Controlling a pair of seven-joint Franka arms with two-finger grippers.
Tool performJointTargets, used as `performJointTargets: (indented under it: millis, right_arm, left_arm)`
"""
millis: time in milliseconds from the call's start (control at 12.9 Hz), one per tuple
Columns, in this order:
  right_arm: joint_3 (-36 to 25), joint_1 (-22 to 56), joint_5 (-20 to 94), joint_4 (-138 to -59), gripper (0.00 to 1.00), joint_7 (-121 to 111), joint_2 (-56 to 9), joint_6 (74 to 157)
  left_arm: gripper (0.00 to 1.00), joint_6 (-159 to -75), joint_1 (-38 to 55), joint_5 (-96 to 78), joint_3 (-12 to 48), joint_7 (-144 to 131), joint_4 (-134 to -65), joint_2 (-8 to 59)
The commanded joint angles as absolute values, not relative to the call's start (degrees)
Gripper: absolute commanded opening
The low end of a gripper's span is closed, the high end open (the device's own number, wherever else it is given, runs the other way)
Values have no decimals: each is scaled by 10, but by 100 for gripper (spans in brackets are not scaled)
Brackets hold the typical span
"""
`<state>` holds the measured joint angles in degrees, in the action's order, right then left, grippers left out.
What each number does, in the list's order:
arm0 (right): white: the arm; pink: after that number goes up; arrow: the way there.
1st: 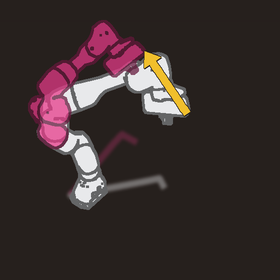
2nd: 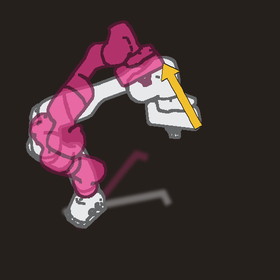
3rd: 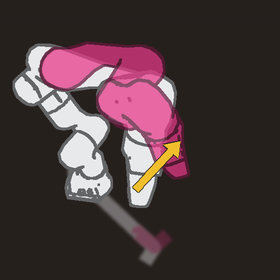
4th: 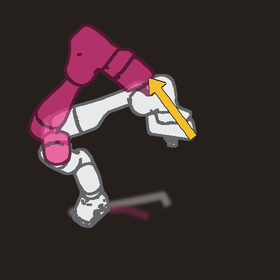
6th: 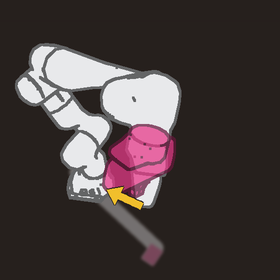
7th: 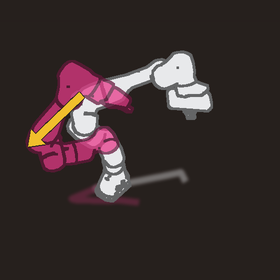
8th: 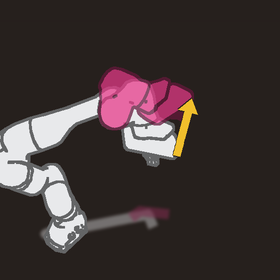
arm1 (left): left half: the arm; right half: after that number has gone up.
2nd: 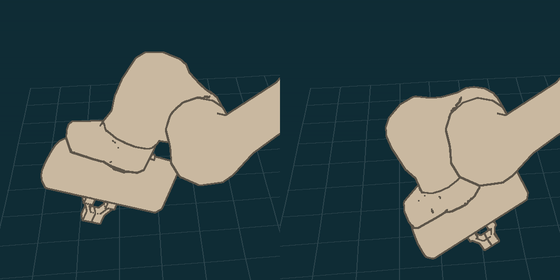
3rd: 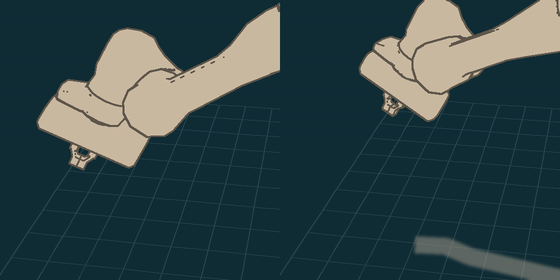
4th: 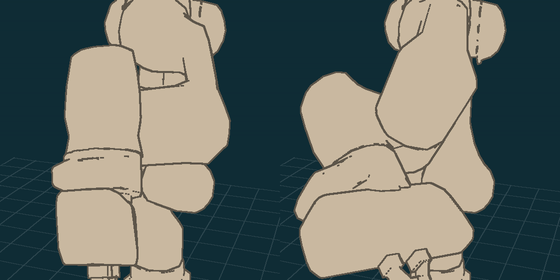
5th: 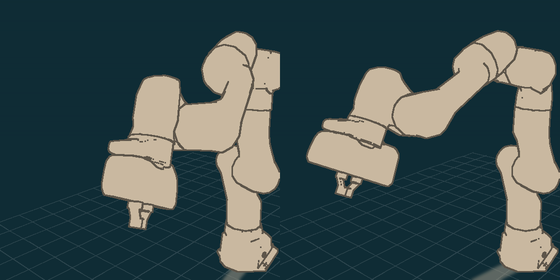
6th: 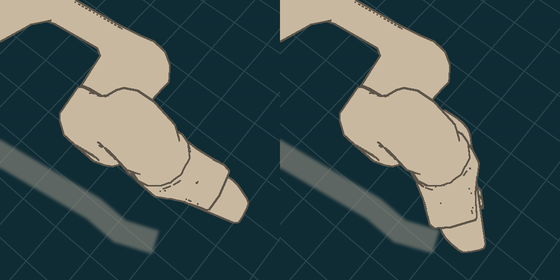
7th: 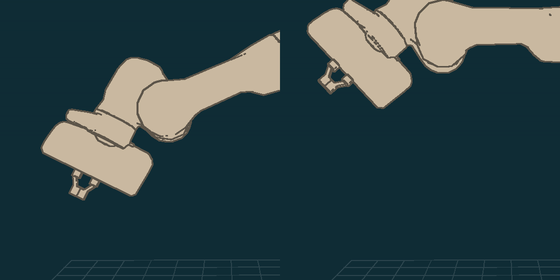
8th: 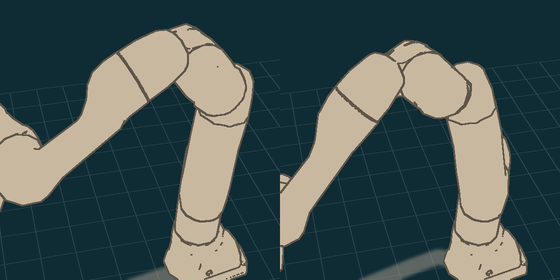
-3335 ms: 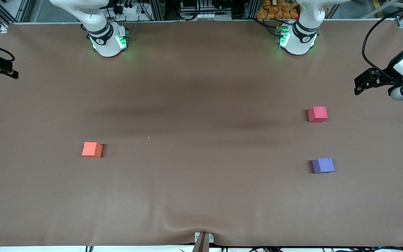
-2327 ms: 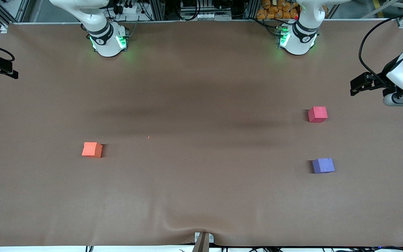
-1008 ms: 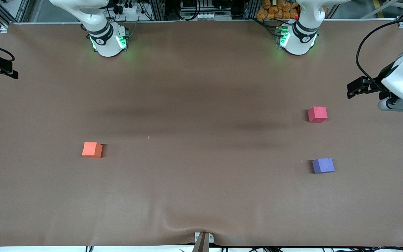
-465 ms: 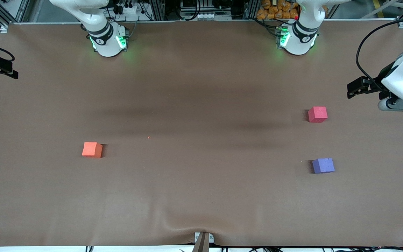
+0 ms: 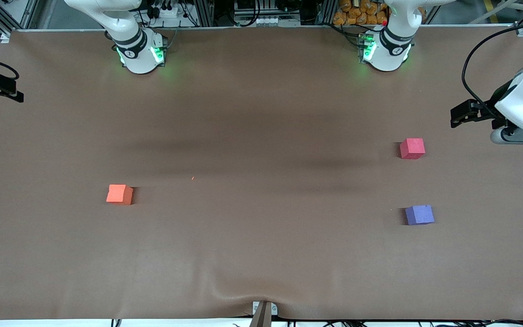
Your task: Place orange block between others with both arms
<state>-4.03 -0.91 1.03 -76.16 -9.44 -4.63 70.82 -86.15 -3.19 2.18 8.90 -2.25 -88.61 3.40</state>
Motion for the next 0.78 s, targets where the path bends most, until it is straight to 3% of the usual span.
performJointTargets:
  millis: [0, 698]
  right_arm:
    - [-33, -18, 4, -756, 100, -92, -45, 705]
    - [-31, -14, 8, -758, 100, -93, -47, 704]
  left_arm:
    - [100, -851, -33, 9, 91, -10, -878, 38]
    - [100, -851, -31, 9, 91, -10, -879, 38]
